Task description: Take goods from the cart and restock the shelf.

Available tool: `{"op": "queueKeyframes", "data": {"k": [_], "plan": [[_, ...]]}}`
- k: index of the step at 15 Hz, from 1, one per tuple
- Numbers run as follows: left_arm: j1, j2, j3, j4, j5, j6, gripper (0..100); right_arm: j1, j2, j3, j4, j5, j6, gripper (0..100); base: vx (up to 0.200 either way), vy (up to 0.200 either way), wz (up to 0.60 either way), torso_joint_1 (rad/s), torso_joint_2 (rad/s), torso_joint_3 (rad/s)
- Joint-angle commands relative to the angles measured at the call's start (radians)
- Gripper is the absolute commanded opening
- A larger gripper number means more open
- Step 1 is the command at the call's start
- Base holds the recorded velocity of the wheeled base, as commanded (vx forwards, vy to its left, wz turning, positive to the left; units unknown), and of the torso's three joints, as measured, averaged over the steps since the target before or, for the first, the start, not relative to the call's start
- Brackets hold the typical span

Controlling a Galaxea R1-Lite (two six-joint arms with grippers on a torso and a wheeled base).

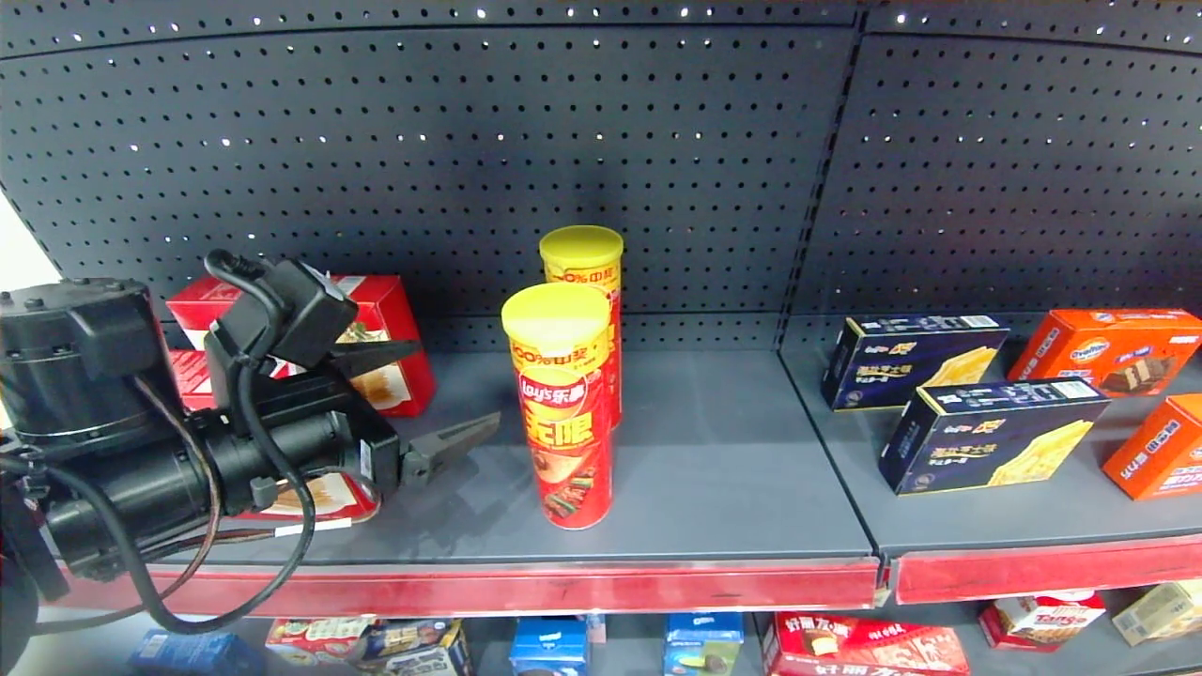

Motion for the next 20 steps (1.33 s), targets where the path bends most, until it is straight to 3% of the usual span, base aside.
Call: {"op": "queueKeyframes", "data": {"k": [1,20], "plan": [[0.002,0.013,-0.012,0.0,0.007,0.0,100,0.0,0.002,0.0,0.0,0.0,0.0,100,0.0,0.0,0.0,0.0,0.0,0.0],[-0.028,0.044,-0.022,0.001,0.01,0.019,100,0.0,0.002,-0.003,-0.002,0.0,0.008,100,0.0,0.0,0.0,0.0,0.0,0.0]]}}
